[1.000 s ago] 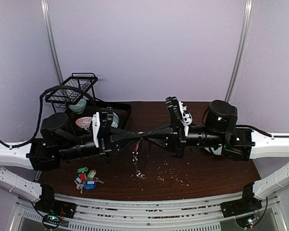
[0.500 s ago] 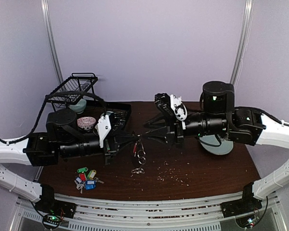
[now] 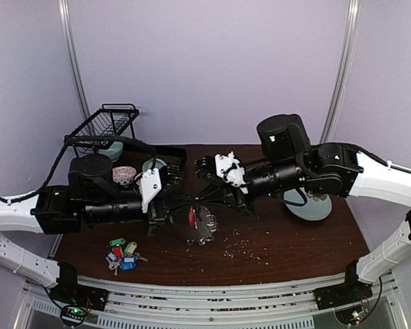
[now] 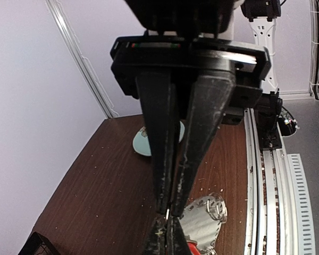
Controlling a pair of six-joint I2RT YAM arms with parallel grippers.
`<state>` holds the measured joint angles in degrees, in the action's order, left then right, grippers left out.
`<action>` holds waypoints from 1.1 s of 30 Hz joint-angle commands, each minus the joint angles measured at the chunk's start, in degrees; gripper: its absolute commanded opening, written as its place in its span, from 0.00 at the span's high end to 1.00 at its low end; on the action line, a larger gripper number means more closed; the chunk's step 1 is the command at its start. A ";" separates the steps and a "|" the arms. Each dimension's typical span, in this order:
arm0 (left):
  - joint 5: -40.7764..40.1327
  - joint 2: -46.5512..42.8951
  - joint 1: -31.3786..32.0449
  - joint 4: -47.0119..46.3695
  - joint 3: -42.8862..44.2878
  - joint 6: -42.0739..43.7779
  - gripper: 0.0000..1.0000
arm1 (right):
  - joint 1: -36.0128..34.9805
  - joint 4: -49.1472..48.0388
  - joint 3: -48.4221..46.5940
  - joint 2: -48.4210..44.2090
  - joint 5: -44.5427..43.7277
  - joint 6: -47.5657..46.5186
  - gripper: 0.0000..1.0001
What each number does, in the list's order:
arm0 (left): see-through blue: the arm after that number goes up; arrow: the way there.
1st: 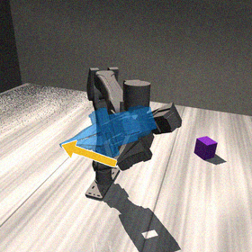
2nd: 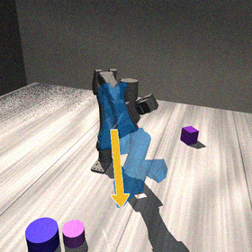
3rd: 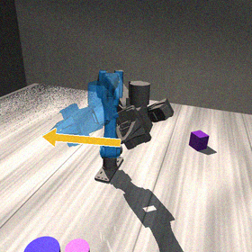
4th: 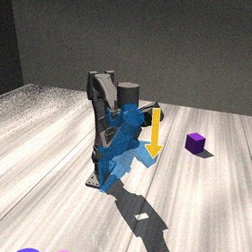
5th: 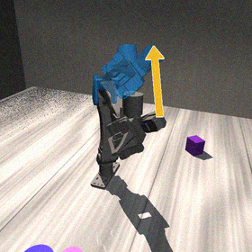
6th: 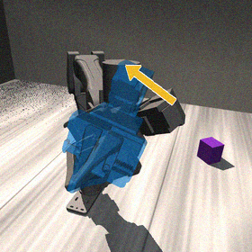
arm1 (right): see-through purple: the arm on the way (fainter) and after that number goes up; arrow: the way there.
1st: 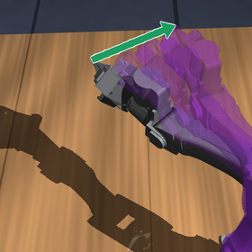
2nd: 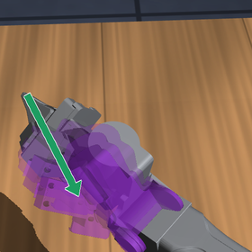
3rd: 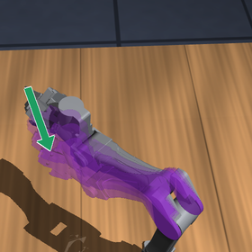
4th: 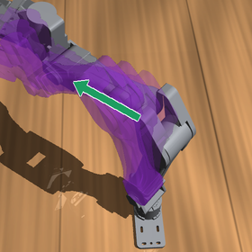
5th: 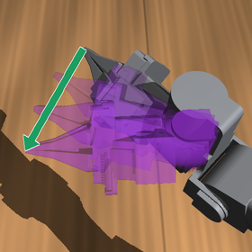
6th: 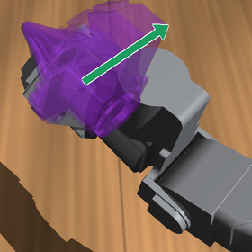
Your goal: Put the keys on the keyring
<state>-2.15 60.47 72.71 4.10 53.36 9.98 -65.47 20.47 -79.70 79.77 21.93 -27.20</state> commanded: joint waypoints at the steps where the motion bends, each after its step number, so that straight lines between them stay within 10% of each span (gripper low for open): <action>1: 1.51 -0.48 -0.13 -3.92 2.09 1.01 1.00 | 0.34 2.81 -1.95 0.87 -0.48 -0.99 0.98; 8: 2.25 -1.48 -0.13 -5.60 0.88 -0.89 1.00 | 0.27 2.69 -3.07 1.68 -2.05 1.94 1.00; 12: 0.81 -4.49 -0.20 -8.01 -3.53 -5.93 0.63 | 1.37 -7.54 1.51 -1.21 0.97 10.09 1.00; 21: -0.25 -11.20 -0.20 -21.34 -17.88 -12.23 0.63 | 1.64 -27.88 11.46 -5.61 4.60 26.53 1.00; 33: -5.93 -2.16 -0.20 -26.03 -14.49 -5.67 0.72 | 1.63 -36.27 16.38 -7.00 7.80 31.86 1.00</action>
<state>-6.26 58.30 72.58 -15.09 37.34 1.96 -63.92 -10.07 -64.16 74.46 27.68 2.04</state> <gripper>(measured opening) 0.295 0.006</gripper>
